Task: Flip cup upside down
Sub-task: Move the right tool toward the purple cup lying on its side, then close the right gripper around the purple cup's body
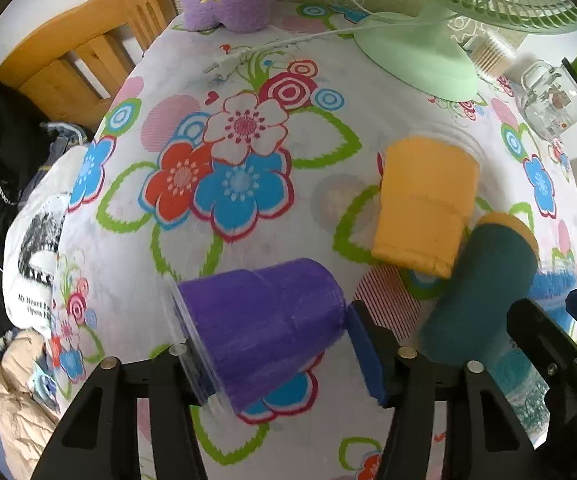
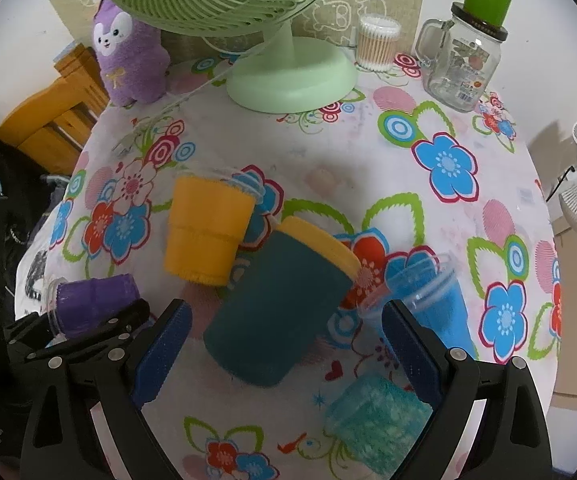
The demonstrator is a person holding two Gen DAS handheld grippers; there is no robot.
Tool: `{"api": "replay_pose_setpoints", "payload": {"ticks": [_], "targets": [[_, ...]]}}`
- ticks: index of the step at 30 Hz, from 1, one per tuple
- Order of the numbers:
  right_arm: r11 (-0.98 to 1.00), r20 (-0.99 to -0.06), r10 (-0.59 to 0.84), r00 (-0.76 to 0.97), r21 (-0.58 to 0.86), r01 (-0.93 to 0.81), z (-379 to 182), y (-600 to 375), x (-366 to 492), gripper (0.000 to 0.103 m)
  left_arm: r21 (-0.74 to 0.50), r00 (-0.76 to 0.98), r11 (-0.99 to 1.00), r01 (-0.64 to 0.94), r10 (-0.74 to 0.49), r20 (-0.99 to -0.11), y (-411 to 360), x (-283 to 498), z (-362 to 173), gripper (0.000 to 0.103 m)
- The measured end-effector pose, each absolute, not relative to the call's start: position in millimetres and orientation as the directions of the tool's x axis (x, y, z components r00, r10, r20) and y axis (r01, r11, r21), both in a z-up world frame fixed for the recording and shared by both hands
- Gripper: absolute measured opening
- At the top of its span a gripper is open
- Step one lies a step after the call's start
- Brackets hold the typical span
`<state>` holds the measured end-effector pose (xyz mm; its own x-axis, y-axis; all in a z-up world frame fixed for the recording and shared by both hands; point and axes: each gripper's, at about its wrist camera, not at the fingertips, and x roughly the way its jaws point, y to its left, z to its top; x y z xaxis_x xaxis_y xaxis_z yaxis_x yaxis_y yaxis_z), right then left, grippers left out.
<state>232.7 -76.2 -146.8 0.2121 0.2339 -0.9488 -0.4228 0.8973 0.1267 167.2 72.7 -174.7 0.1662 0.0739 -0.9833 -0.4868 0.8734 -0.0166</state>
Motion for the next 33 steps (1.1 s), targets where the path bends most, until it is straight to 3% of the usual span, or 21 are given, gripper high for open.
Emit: {"api": "replay_pose_setpoints", "payload": {"ticks": [13, 16, 22, 29, 33], "targets": [[0.874, -0.946, 0.247, 0.21, 0.124, -0.469, -140.4, -99.0, 194.4, 0.097, -0.045, 0.181, 0.847, -0.53, 0.061, -0.982, 41.2, 117.1, -168.5, 0.055], [0.87, -0.946, 0.254, 0.201, 0.132, -0.476, -140.3, -99.7, 189.1, 0.097, -0.026, 0.182, 0.844, -0.536, 0.085, -0.98, 39.7, 110.7, -162.9, 0.062], [0.869, -0.94, 0.272, 0.204, 0.149, -0.473, -135.6, -100.2, 185.9, 0.097, -0.031, 0.186, 0.841, -0.54, 0.083, -0.979, 42.8, 107.7, -155.4, 0.064], [0.884, -0.941, 0.274, 0.2, 0.164, -0.439, -136.4, -116.5, 183.3, 0.097, -0.055, 0.182, 0.851, -0.523, 0.048, -0.982, 28.1, 99.5, -159.9, 0.079], [0.881, -0.941, 0.276, 0.195, 0.166, -0.442, -138.5, -123.4, 176.1, 0.097, -0.06, 0.174, 0.858, -0.51, 0.034, -0.984, 11.5, 90.0, -161.5, 0.081]]}}
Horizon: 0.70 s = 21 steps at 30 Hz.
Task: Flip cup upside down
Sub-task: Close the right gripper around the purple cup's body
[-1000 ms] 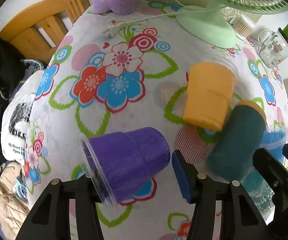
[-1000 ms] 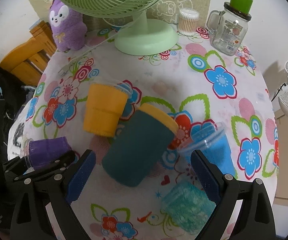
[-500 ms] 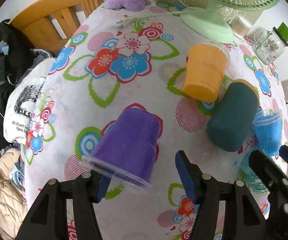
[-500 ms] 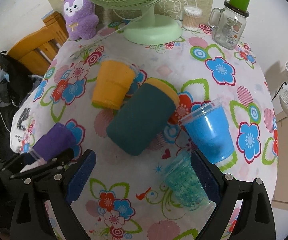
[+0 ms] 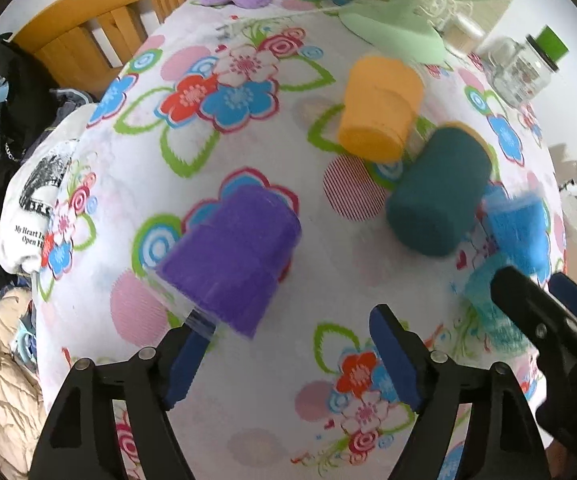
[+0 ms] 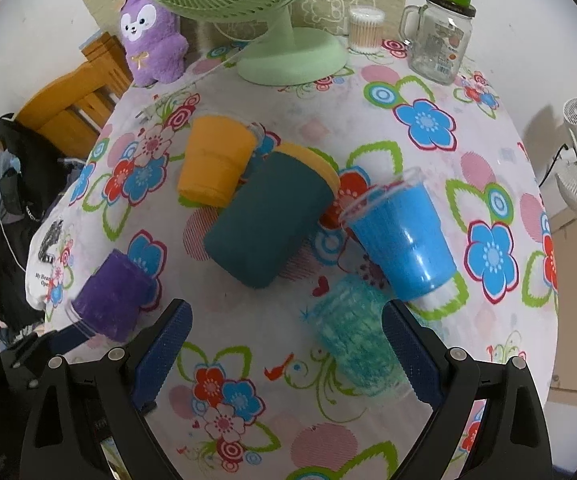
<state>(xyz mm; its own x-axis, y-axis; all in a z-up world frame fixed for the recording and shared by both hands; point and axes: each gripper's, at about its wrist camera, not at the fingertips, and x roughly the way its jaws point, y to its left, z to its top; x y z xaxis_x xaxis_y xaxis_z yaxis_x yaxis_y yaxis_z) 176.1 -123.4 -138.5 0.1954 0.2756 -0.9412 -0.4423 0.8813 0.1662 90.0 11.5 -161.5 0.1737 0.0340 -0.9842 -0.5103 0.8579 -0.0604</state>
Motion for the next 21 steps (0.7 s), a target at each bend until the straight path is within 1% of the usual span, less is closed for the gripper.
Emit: {"api": "replay_pose_setpoints", "payload": {"ticks": [4, 14, 21], "targets": [[0.874, -0.938, 0.296, 0.18, 0.19, -0.447, -138.3, -127.7, 167.7, 0.097, -0.034, 0.161, 0.868, -0.496, 0.054, -0.985, 0.2, 76.7, -156.7, 0.086], [0.846, -0.923, 0.35, 0.164, 0.236, -0.477, -116.5, -130.2, 144.0, 0.097, 0.024, 0.165, 0.848, -0.53, 0.131, -0.978, 7.7, 43.6, -122.4, 0.09], [0.853, -0.909, 0.377, 0.177, 0.266, -0.448, -94.5, -125.8, 132.5, 0.097, 0.048, 0.222, 0.884, -0.465, 0.169, -0.96, 14.6, 42.3, -93.5, 0.098]]}}
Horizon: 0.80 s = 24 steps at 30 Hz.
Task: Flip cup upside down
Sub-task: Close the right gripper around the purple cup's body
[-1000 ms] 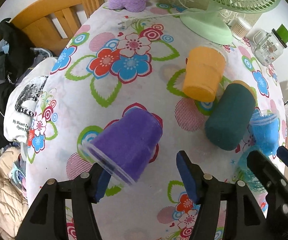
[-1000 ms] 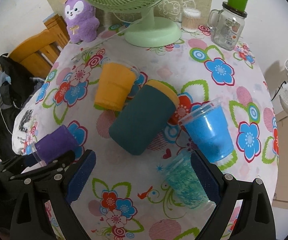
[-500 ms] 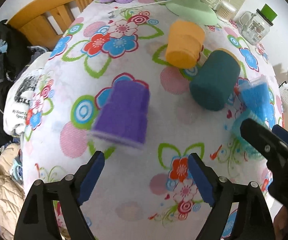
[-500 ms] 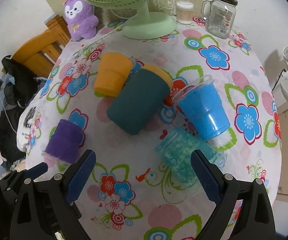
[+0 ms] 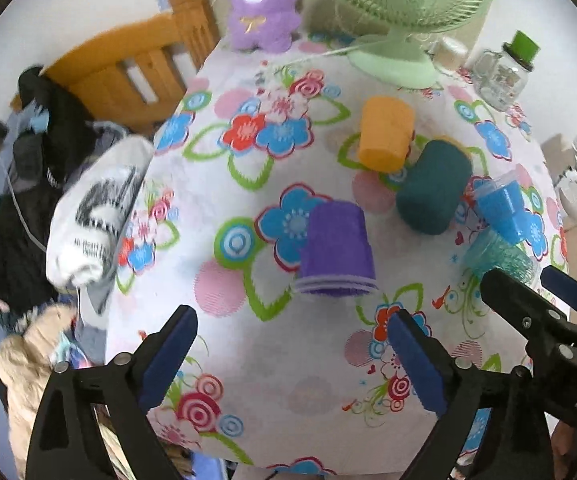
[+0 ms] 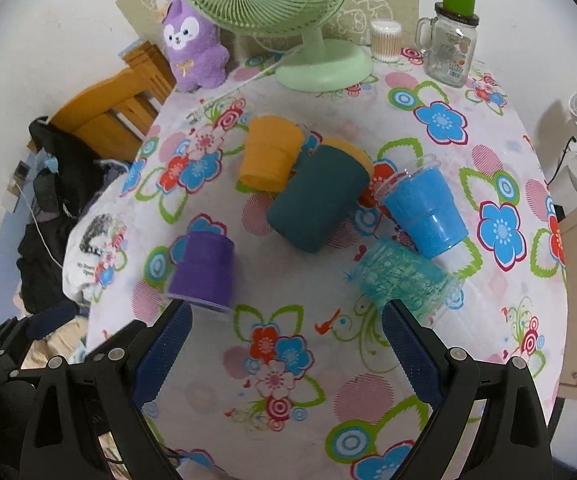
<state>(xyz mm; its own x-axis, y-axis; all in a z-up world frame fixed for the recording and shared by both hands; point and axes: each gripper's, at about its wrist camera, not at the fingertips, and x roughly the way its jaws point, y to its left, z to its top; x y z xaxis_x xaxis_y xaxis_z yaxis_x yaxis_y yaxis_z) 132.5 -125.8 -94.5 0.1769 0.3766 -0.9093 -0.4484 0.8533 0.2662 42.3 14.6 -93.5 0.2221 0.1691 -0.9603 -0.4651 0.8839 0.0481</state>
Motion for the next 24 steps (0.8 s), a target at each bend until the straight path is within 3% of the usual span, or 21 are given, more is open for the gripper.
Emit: {"api": "replay_pose_setpoints", "payload": {"ticks": [8, 24], "targets": [[0.878, -0.911, 0.367, 0.187, 0.272, -0.394, -86.7, -106.8, 128.3, 0.097, 0.037, 0.26, 0.943, -0.33, 0.129, -0.957, 28.5, 51.5, -90.8, 0.103], [0.932, -0.963, 0.232, 0.14, 0.179, -0.315, -132.8, -47.1, 153.4, 0.097, 0.017, 0.211, 0.986, -0.166, 0.052, -0.976, 78.8, 82.7, -134.4, 0.103]]}}
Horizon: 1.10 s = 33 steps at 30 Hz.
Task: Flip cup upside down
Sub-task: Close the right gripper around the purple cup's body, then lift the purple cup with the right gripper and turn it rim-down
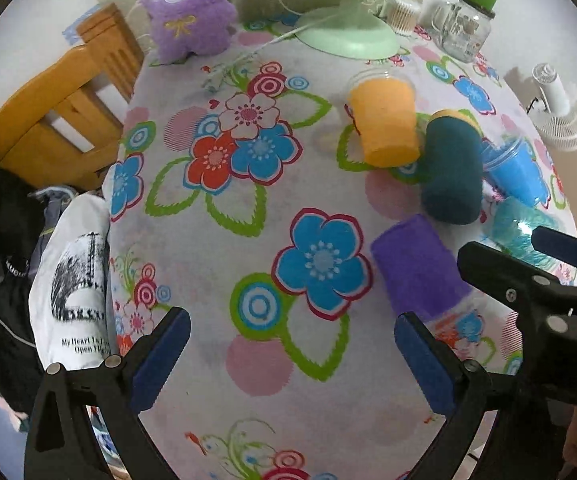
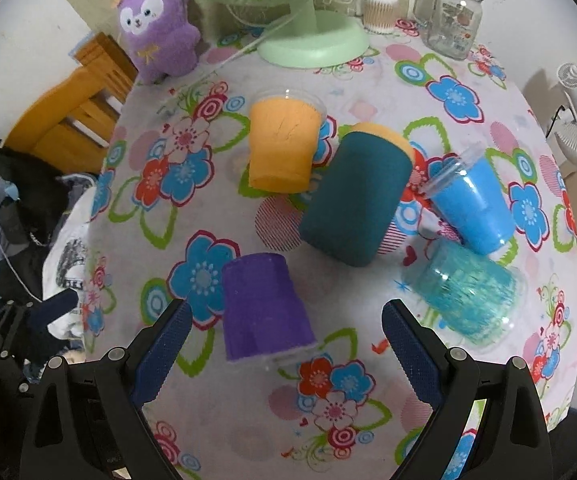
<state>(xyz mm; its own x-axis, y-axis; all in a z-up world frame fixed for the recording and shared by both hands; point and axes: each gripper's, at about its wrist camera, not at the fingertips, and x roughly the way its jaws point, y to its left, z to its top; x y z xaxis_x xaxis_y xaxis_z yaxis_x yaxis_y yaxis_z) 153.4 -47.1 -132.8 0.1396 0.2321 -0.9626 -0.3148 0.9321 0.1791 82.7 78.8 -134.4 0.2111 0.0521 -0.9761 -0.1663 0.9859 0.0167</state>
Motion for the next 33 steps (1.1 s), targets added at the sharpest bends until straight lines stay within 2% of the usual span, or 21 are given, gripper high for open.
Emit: {"api": "replay_pose_setpoints", "payload": {"ticks": [9, 16, 21, 26, 33], "targets": [[0.914, -0.989, 0.132, 0.069, 0.095, -0.394, -169.3, -16.2, 167.1, 0.096, -0.007, 0.178, 0.99, -0.139, 0.018, -0.984, 93.9, 97.4, -162.4, 0.103], [0.889, -0.998, 0.061, 0.007, 0.051, -0.455, -193.6, 3.2, 173.7, 0.088, -0.008, 0.132, 0.992, -0.128, 0.009, -0.991, 101.3, 103.4, -184.8, 0.103], [0.878, -0.998, 0.049, -0.033, 0.059, -0.475, -206.7, 11.7, 175.0, 0.078, -0.013, 0.106, 0.991, -0.131, 0.001, -0.994, 104.8, 107.2, -197.0, 0.103], [0.866, -0.997, 0.042, -0.061, 0.067, -0.495, -216.0, 15.9, 174.5, 0.059, 0.001, 0.09, 0.992, -0.122, 0.012, -0.996, 105.3, 109.0, -207.3, 0.103], [0.863, -0.995, 0.084, -0.057, 0.101, -0.495, -216.3, 13.6, 173.9, 0.057, 0.0, 0.087, 0.991, -0.137, 0.012, -0.996, 104.2, 109.6, -210.9, 0.103]]}}
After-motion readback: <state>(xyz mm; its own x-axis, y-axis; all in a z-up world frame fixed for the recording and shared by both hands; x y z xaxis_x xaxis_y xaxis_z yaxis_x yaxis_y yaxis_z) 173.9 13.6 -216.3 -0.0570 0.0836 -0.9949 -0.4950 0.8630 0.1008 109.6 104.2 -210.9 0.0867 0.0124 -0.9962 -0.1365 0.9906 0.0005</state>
